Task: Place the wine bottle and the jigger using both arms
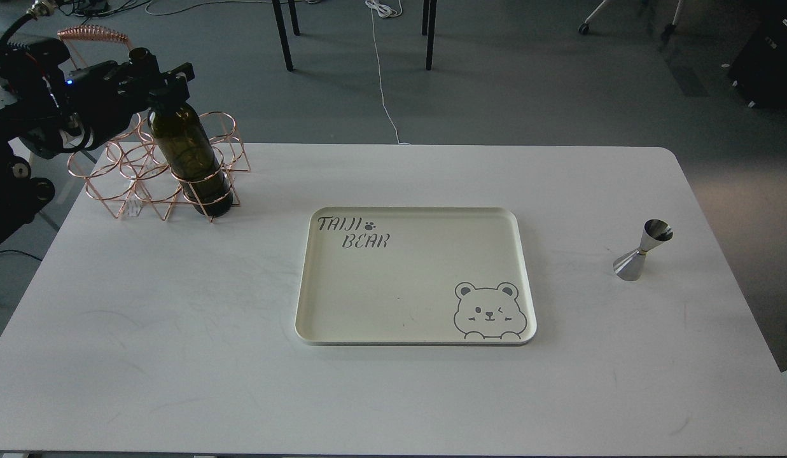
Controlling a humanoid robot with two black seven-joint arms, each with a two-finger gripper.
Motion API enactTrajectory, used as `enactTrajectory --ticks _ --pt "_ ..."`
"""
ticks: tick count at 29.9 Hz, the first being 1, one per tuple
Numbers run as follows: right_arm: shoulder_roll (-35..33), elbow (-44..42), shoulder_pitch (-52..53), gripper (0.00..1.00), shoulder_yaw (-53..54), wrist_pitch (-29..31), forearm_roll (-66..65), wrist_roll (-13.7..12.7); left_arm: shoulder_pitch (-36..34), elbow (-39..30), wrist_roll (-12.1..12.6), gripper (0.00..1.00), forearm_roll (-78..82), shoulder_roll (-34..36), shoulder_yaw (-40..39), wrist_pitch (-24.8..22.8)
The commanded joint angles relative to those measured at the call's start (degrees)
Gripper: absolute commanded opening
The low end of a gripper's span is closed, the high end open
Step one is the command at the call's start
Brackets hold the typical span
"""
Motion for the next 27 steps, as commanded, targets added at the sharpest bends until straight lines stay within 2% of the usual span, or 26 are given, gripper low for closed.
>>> enactTrajectory --ticks 1,5,11,17,27 --pt "0.0 0.0 0.0 1.00 0.0 0.0 0.0 0.0 -0.2 0.3 -0.1 0.86 -0.8 0.0 -0.2 0.2" --pt "0.0 0.0 0.0 1.00 0.0 0.0 0.0 0.0 -1.9 0.4 -0.2 0.93 -6.4 0.2 -0.2 0.2" --pt "0.0 -0.3 0.1 1.00 0.3 0.0 0.0 0.1 -5.2 1.6 -1.1 0.95 -20.3 1.8 -0.3 0.2" --pt "0.1 -0.5 0.2 1.00 0.7 0.0 0.1 0.3 -5.1 3.5 -0.4 0.98 -46.3 2.6 -1.5 4.7" --pt "0.1 -5.1 0.2 1.00 1.7 0.0 0.4 0.0 -2.9 4.0 -1.1 0.98 -78.6 4.3 -1.5 4.0"
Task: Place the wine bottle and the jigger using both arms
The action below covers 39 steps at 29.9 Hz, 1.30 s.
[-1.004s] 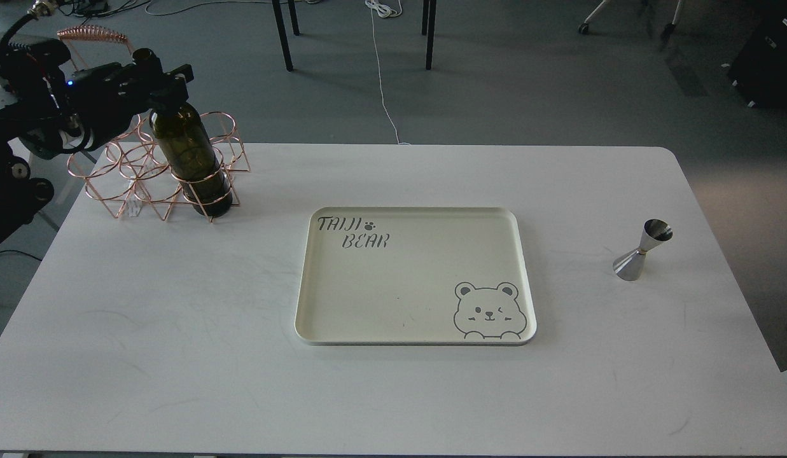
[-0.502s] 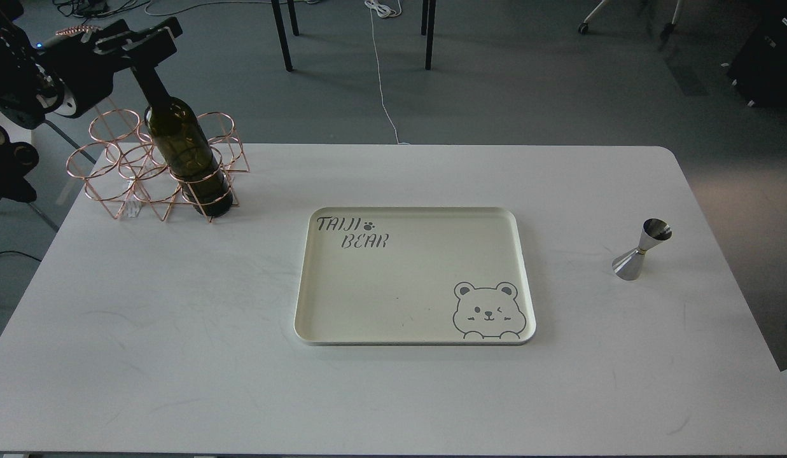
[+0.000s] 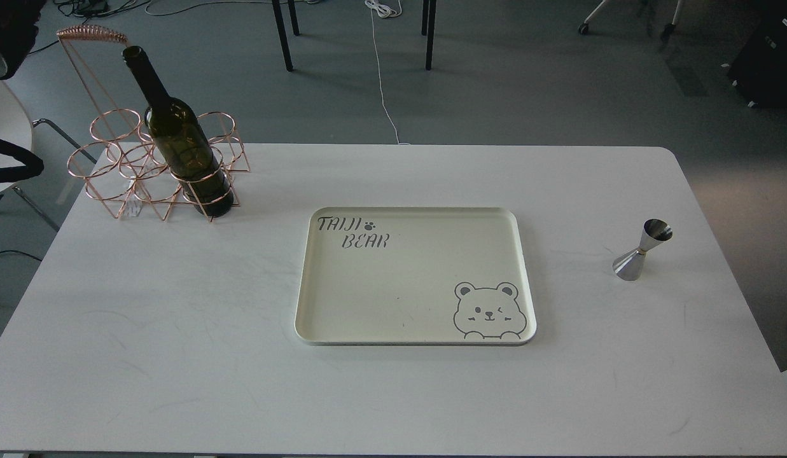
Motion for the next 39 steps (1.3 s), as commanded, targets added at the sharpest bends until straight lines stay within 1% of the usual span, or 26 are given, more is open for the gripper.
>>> enactTrajectory --ticks 1,3,6,8,10,13,17,18,22,24,27,30,33,39 --pt "0.0 -2.2 -0.2 1.00 0.1 0.0 0.2 -0.5 0.9 0.9 -0.2 0.98 -12.0 0.1 -0.1 -0.4" --pt "0.0 -2.9 -0.4 1.00 0.0 0.0 0.2 -0.7 1.7 1.8 -0.2 0.98 -19.4 0.1 -0.1 -1.5" --pt "0.0 -2.9 -1.3 1.00 0.0 0.0 0.3 -1.0 3.5 3.3 -0.2 0.98 -29.5 0.1 -0.2 -5.4" --pt "0.1 -2.9 -1.7 1.00 0.3 0.0 0.4 -1.0 4.6 5.2 -0.1 0.98 -36.3 0.3 -0.3 -9.3" --pt "0.4 -2.9 -2.1 1.00 0.3 0.0 1.5 -1.0 6.0 7.9 0.0 0.98 -42.5 0.5 -0.3 -14.5" --pt "0.9 -2.7 -4.1 1.00 0.2 0.0 6.4 -1.4 8.3 11.2 -0.1 0.98 -48.2 0.0 -0.4 -21.8" --pt "1.0 -2.7 -5.2 1.00 0.3 0.0 10.4 -3.5 11.8 13.3 -0.1 0.98 -53.4 -0.3 -1.5 -30.2" --pt "1.0 -2.8 -5.3 1.00 0.3 0.0 11.2 -4.1 12.9 13.3 -0.1 0.98 -54.6 -0.4 -1.9 -31.5" --pt "2.3 -2.8 -6.1 1.00 0.3 0.0 13.6 -6.3 15.8 13.5 -0.2 0.98 -55.8 -2.4 -3.9 -31.5" --pt "3.3 -2.8 -6.4 1.00 0.4 0.0 13.7 -7.2 17.7 13.4 -0.3 0.98 -55.9 -3.3 -6.3 -31.5" --pt "4.8 -2.8 -7.6 1.00 0.5 0.0 13.8 -7.3 20.9 13.5 -0.8 0.98 -56.3 -5.1 -11.1 -31.5" --pt "6.2 -2.8 -8.3 1.00 0.5 0.0 14.2 -7.2 24.1 13.4 -0.8 0.98 -56.1 -6.8 -14.8 -31.5" --pt "6.7 -2.7 -8.7 1.00 0.5 0.0 14.2 -6.5 25.9 13.4 -1.0 0.98 -55.9 -7.5 -15.4 -31.5" --pt "6.9 -2.7 -9.1 1.00 0.0 0.0 14.1 -6.5 27.2 13.9 -1.0 0.98 -55.6 -7.2 -15.4 -31.5"
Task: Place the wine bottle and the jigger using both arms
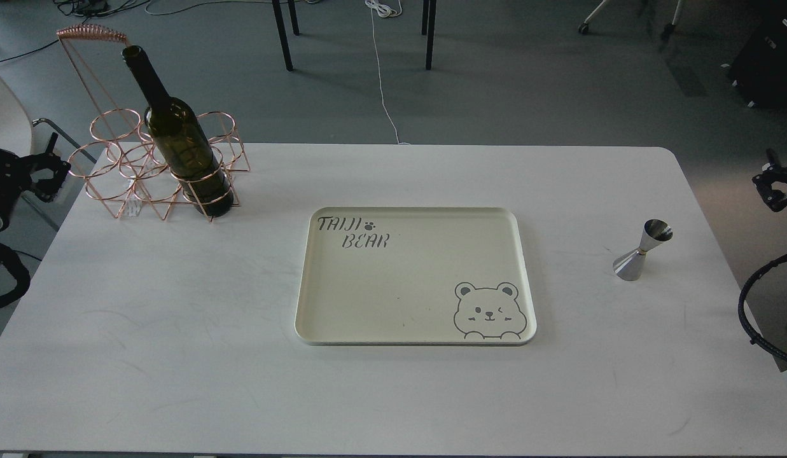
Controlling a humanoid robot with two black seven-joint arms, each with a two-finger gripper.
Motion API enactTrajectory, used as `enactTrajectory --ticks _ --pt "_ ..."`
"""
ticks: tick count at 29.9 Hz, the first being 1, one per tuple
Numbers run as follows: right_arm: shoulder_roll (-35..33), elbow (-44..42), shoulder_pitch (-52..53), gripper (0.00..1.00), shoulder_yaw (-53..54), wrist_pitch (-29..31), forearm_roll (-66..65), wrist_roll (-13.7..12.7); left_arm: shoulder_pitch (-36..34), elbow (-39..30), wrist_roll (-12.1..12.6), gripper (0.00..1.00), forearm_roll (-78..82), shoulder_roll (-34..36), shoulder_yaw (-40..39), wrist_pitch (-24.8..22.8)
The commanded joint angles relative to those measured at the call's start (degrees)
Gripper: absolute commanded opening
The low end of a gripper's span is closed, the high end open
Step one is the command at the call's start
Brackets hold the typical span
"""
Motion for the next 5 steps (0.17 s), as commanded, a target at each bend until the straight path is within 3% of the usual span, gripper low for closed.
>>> enactTrajectory --ticks 1,5 --pt "0.1 0.0 -0.1 1.00 -0.6 0.0 -0.1 0.0 0.4 0.4 0.1 0.98 0.2 0.5 0.2 0.0" --pt "0.0 0.0 -0.2 1.00 -1.2 0.0 -0.3 0.0 0.4 0.3 0.2 0.98 1.0 0.6 0.5 0.0"
